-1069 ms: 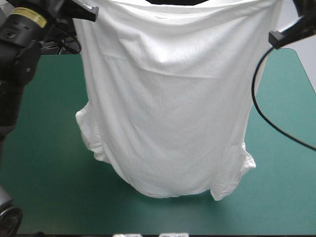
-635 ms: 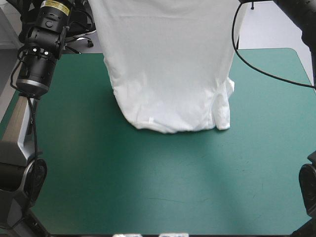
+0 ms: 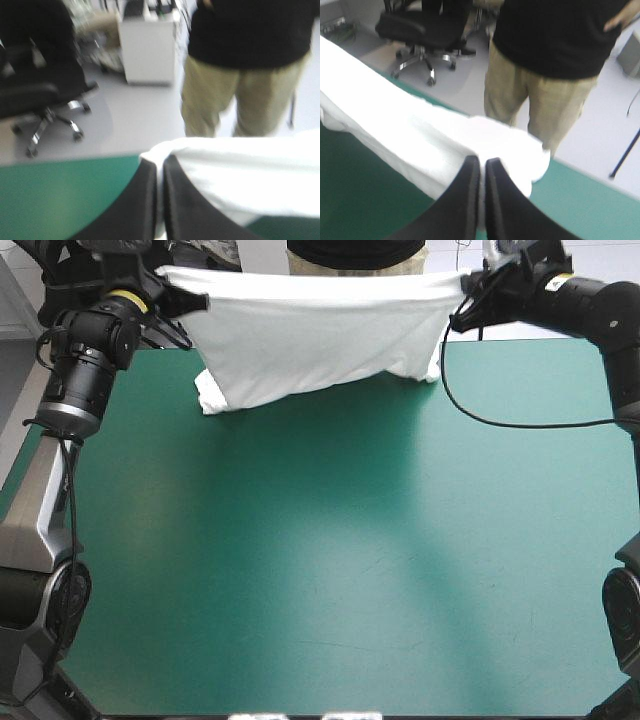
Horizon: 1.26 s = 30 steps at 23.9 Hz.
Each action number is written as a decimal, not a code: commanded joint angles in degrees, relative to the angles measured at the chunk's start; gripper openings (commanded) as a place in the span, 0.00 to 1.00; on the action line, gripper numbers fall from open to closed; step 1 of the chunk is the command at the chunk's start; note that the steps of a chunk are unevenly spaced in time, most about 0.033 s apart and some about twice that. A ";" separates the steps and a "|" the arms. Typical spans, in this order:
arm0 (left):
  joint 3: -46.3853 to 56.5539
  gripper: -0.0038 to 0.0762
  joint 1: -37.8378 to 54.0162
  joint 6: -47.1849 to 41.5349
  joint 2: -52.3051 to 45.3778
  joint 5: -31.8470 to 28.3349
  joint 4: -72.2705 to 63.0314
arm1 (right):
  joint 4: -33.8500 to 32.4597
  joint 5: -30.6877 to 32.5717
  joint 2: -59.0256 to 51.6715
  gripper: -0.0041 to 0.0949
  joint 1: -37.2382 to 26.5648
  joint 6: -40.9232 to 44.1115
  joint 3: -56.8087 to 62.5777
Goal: Fold the cloth
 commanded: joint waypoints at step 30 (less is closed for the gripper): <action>72.55 0.03 -0.30 19.05 -43.59 24.62 -21.00 | -13.54 11.86 -37.17 0.04 12.34 22.40 72.41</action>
